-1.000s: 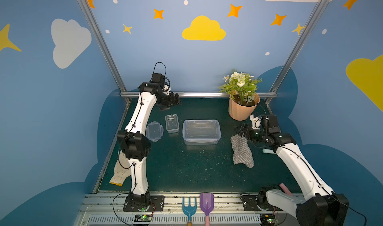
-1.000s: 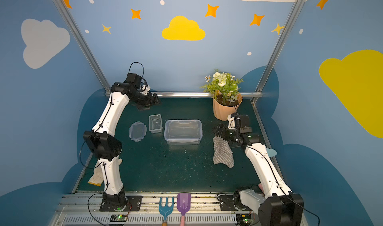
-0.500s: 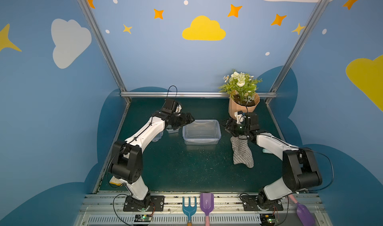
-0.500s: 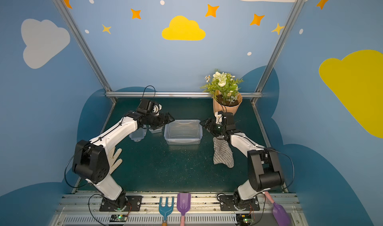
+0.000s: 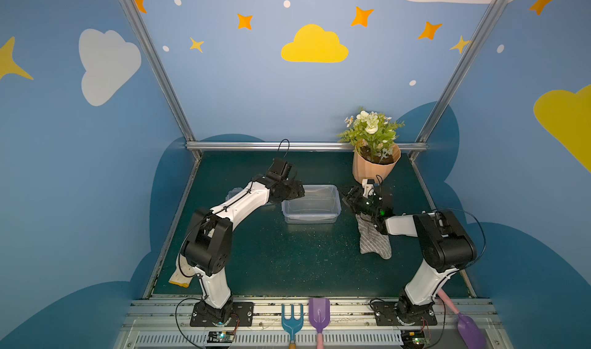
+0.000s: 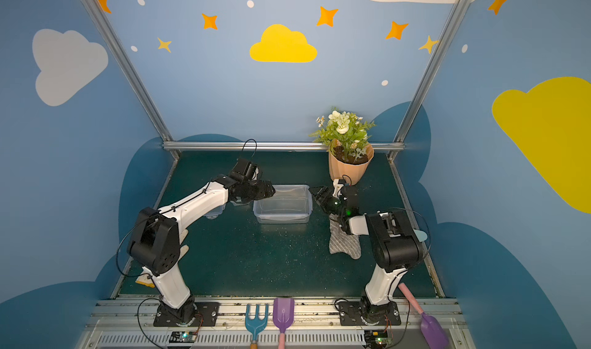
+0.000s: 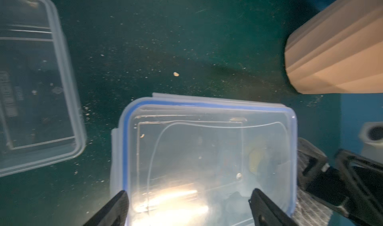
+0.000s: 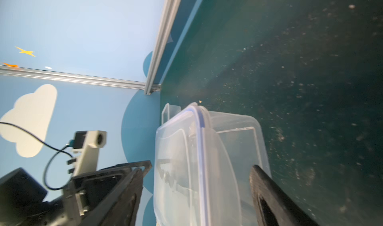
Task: Wipe the insides of the lunch boxes
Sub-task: Open the fastener of the lunch box.
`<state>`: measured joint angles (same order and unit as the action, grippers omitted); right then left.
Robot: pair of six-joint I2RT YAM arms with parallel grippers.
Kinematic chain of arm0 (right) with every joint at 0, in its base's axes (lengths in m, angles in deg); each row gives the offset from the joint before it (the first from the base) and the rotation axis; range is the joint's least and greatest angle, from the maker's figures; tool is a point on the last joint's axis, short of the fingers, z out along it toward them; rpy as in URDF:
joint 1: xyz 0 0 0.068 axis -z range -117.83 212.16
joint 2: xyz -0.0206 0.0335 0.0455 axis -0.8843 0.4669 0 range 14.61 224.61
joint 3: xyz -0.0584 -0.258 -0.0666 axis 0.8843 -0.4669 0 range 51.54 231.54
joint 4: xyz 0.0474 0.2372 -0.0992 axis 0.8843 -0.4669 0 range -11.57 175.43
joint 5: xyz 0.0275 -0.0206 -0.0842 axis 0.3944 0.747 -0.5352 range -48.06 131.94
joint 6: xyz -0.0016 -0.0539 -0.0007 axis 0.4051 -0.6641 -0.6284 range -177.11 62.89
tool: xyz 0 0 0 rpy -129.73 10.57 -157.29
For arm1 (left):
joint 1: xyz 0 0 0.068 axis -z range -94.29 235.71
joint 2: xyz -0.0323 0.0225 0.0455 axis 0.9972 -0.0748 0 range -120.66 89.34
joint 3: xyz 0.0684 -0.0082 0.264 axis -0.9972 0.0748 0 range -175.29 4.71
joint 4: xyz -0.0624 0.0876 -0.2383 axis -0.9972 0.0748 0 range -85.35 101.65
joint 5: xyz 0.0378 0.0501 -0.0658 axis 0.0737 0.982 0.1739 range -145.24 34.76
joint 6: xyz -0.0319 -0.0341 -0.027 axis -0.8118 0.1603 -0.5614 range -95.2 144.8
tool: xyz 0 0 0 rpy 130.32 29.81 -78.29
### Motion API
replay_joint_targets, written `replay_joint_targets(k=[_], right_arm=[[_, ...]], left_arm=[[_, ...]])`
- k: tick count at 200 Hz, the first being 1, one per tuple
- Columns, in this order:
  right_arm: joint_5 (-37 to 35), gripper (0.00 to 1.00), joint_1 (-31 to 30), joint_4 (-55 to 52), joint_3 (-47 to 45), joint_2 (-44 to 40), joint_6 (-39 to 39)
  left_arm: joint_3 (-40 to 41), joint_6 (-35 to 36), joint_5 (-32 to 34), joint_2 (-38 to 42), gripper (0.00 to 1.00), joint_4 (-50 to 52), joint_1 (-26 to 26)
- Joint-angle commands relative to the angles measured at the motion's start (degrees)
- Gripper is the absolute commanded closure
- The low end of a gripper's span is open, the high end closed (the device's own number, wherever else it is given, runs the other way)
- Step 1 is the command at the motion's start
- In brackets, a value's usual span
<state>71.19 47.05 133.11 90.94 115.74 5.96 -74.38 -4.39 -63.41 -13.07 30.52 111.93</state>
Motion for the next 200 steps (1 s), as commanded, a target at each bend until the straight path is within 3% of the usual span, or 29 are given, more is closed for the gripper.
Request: replay_joint_targets(k=[1,21,72,119,200], right_arm=[[-1.4,0.21,-0.5,5.6,-0.6,0.1,1.4],[-1.6,0.21,-0.6,6.6,-0.6,0.6,2.0],[-4.0,0.26,-1.0,17.4,-5.7,4.1,6.0],[-5.8,0.29,-3.1,23.7,-6.3,7.4,7.8],[-9.7,0.44,-6.2,33.0,-6.1,13.1,12.9]], left_arm=[[1.0,0.8,7.5,2.9,0.07,2.4,-0.1],[2.4,0.7,9.0,3.0,0.06,2.2,-0.2],[7.3,-6.4,6.5,0.0,0.12,-4.9,-0.1],[10.3,-8.8,4.8,0.1,0.14,-8.8,-0.1],[17.5,-16.1,1.5,-1.5,0.18,-15.3,0.5]])
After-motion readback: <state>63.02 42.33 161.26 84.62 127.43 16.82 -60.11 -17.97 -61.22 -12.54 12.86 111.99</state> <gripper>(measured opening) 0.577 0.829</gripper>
